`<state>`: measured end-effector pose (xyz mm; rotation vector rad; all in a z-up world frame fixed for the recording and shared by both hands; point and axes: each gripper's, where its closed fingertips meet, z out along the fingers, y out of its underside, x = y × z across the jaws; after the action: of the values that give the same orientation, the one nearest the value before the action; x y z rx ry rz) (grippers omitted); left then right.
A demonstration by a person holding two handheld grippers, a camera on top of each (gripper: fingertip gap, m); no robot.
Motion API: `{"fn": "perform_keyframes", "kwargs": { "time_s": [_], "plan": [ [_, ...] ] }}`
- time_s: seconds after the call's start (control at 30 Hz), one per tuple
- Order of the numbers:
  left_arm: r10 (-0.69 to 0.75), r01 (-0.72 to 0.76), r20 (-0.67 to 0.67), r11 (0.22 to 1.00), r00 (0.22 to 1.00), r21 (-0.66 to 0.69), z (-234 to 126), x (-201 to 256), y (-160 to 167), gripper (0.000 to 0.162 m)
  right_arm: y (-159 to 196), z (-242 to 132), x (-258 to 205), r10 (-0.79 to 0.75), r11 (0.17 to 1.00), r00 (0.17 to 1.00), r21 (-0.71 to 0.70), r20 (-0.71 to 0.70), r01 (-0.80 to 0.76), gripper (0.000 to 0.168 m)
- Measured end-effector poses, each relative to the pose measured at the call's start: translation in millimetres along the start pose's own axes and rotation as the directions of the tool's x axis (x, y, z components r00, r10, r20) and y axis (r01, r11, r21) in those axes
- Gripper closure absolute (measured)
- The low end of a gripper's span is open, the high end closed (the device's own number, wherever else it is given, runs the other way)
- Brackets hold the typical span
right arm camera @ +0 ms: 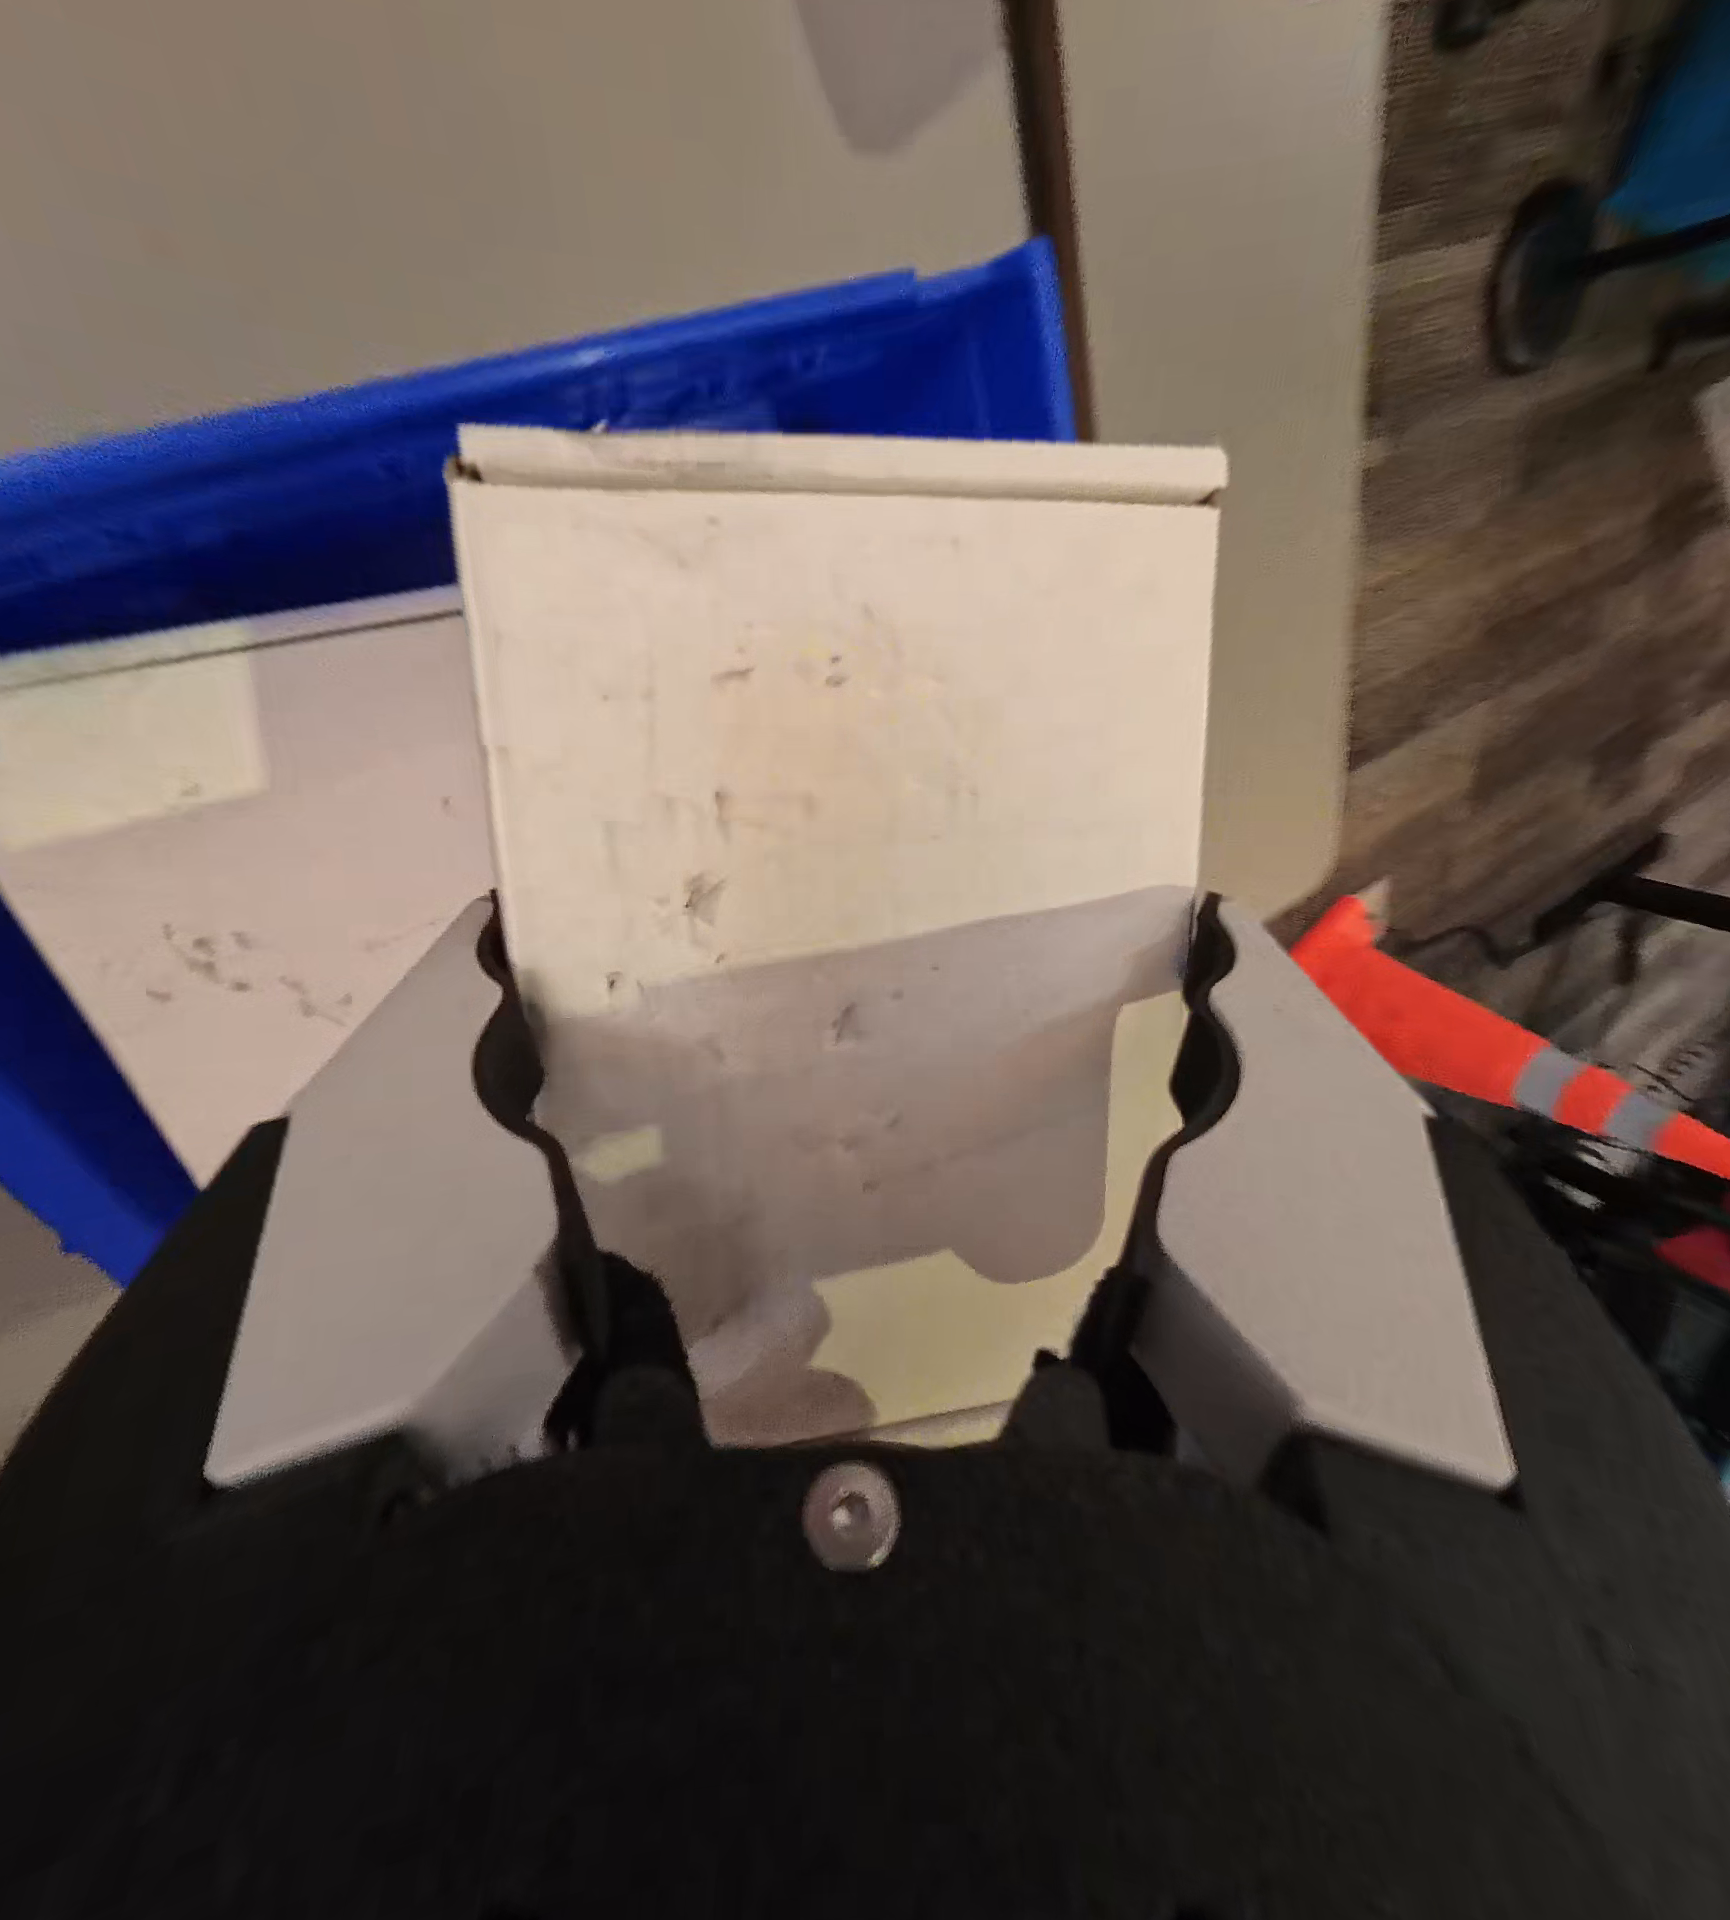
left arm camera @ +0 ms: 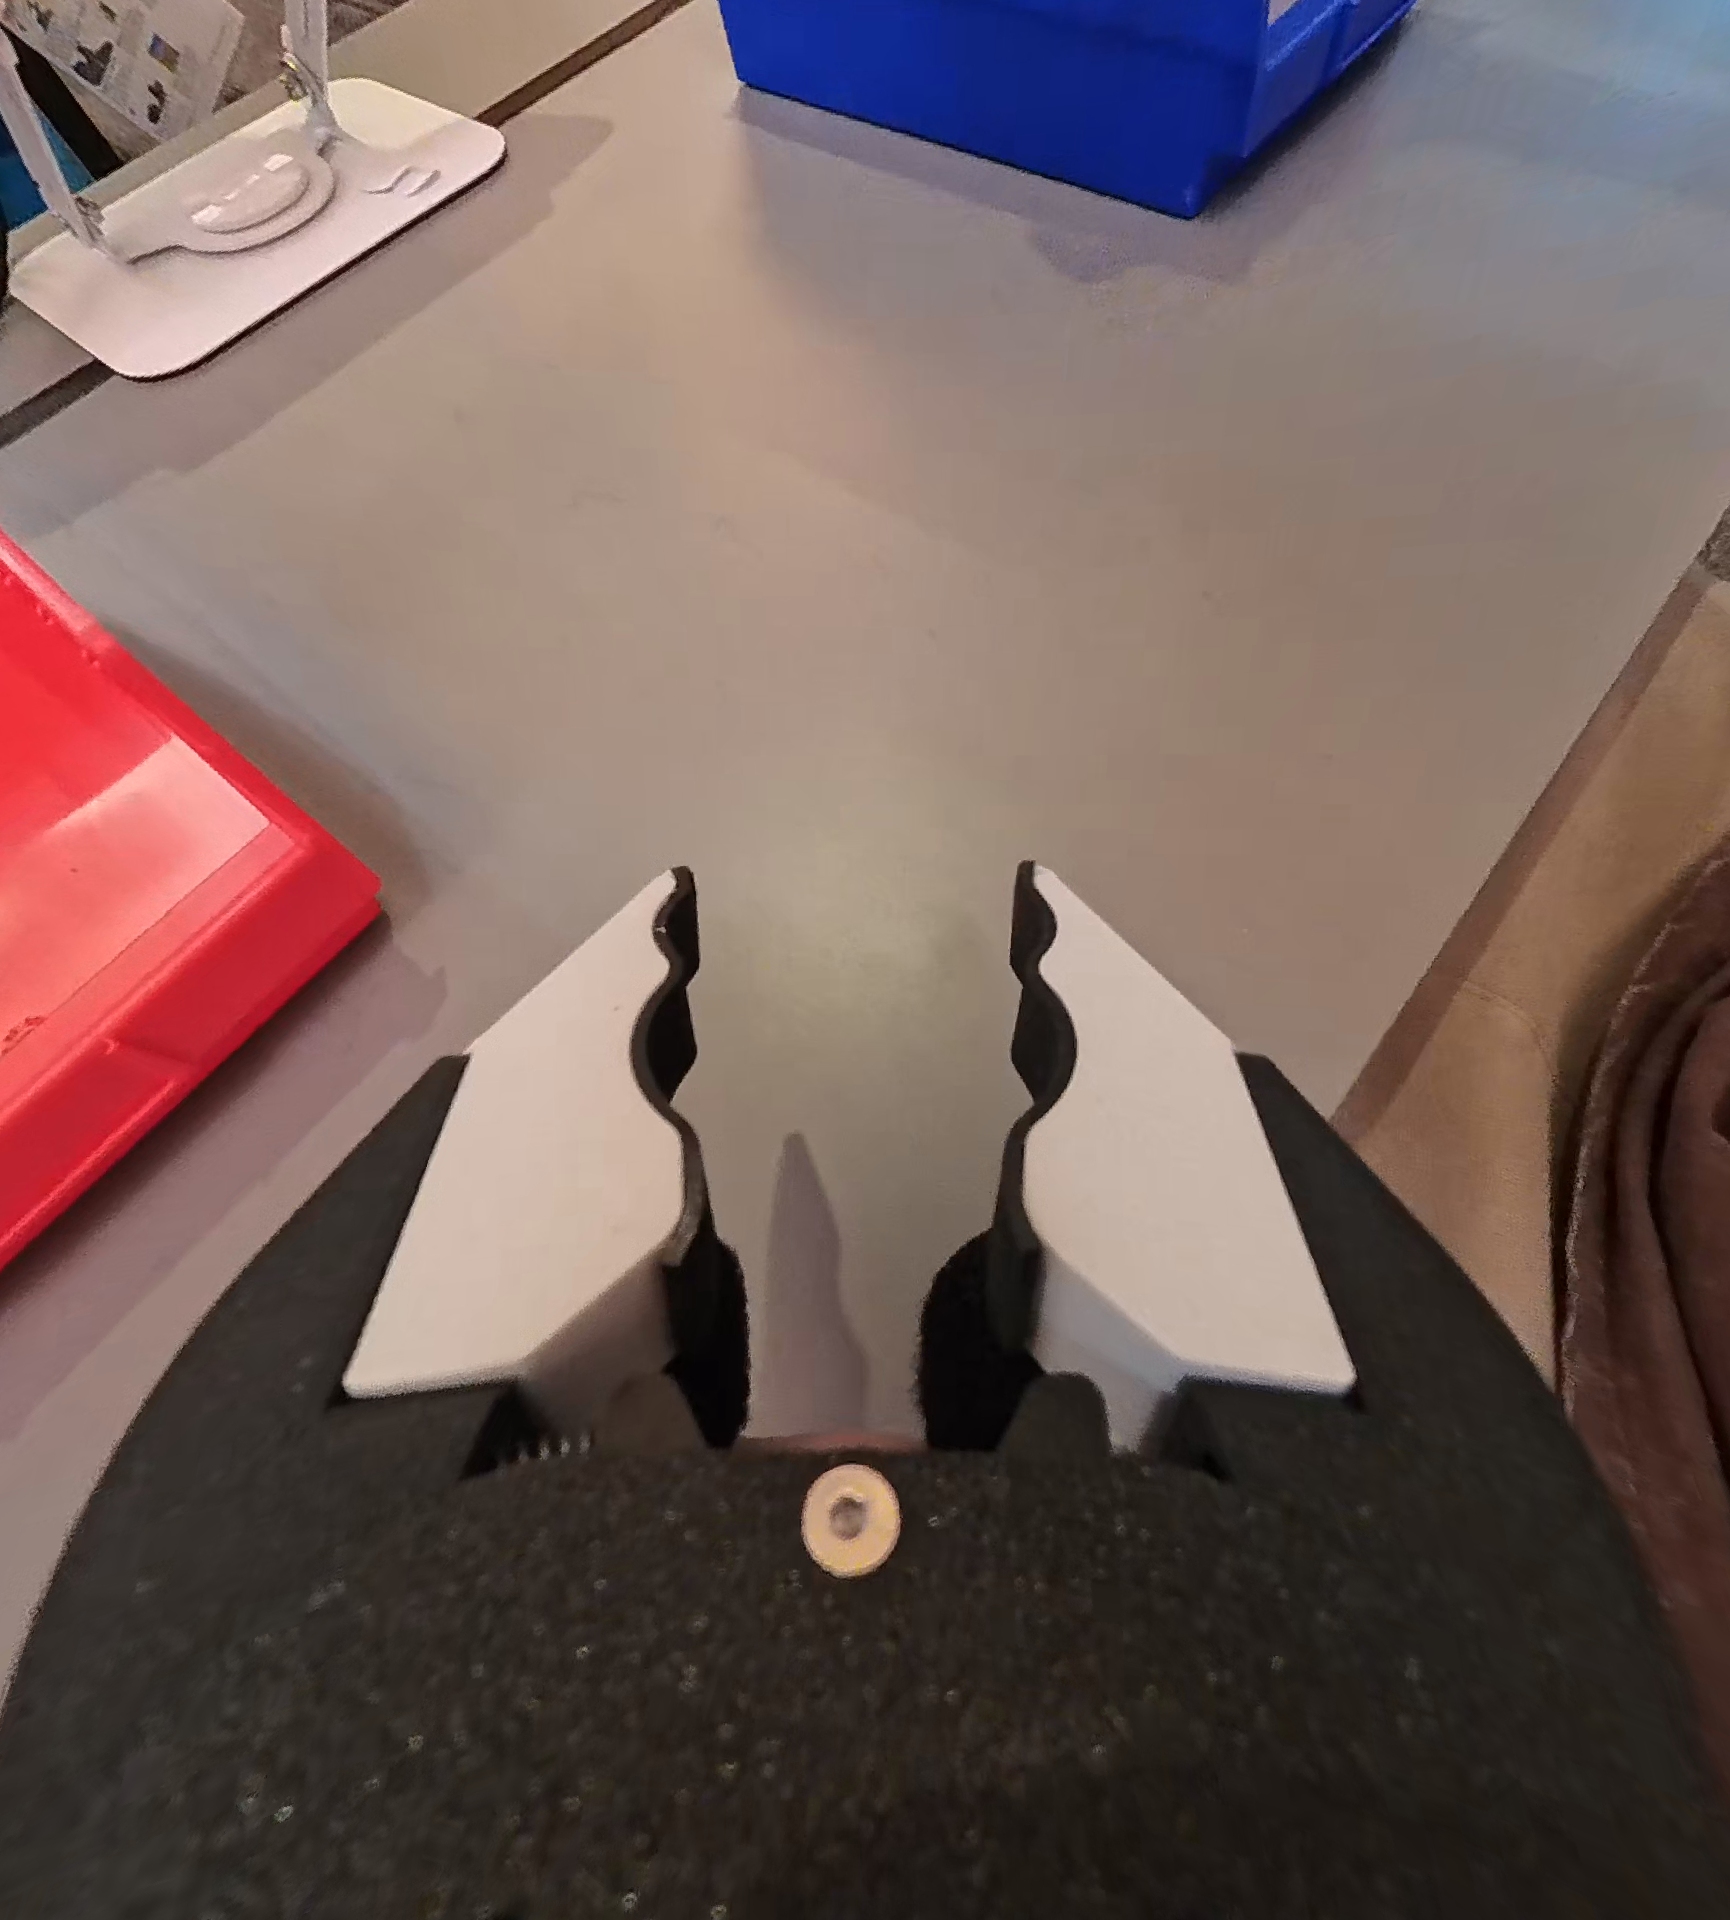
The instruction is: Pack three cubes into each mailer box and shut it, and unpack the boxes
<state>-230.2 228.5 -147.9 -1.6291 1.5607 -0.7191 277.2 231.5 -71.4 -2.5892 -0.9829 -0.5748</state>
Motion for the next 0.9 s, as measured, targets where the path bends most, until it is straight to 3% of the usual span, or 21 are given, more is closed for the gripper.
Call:
{"fn": "perform_keyframes", "kwargs": {
  "time_s": [0.23, 0.4, 0.53, 0.67, 0.73, 0.9],
  "plan": [
    [-0.011, 0.011, 0.025, 1.000, 1.000, -0.021, 11.0, -8.1, 5.3, 0.105, 11.2, 75.4, -15.6, -0.063, 0.996, 0.971, -0.053, 0.230, 0.077, 0.043],
    [-0.045, 0.045, 0.011, 0.999, 0.999, -0.017, 20.5, -6.2, 3.2, 0.105, 11.7, 110.7, -21.1, -0.125, 0.988, 0.943, -0.051, 0.310, 0.148, 0.043],
    [-0.043, 0.043, 0.023, 0.998, 0.999, -0.040, 25.7, -8.6, 7.1, 0.105, 21.1, 131.8, -26.9, -0.173, 0.979, 0.939, -0.055, 0.296, 0.197, 0.043],
    [-0.101, 0.101, -0.002, 0.995, 0.995, 0.020, 18.8, -9.6, -2.8, 0.111, 19.6, 127.4, -20.4, -0.076, 0.997, 0.966, -0.009, 0.248, 0.080, 0.041],
    [-0.128, 0.127, 0.006, 0.989, 0.992, 0.074, 10.2, -15.8, -11.4, 0.099, 18.3, 110.1, -11.5, -0.020, 1.000, 0.981, 0.023, 0.194, 0.016, 0.039],
    [-0.170, 0.130, 0.216, 0.974, 0.962, 0.186, -22.8, -59.6, -21.1, 0.088, -6.4, 16.1, 29.0, 0.223, 0.943, 0.971, 0.273, -0.089, -0.192, 0.039]
  ]
}}
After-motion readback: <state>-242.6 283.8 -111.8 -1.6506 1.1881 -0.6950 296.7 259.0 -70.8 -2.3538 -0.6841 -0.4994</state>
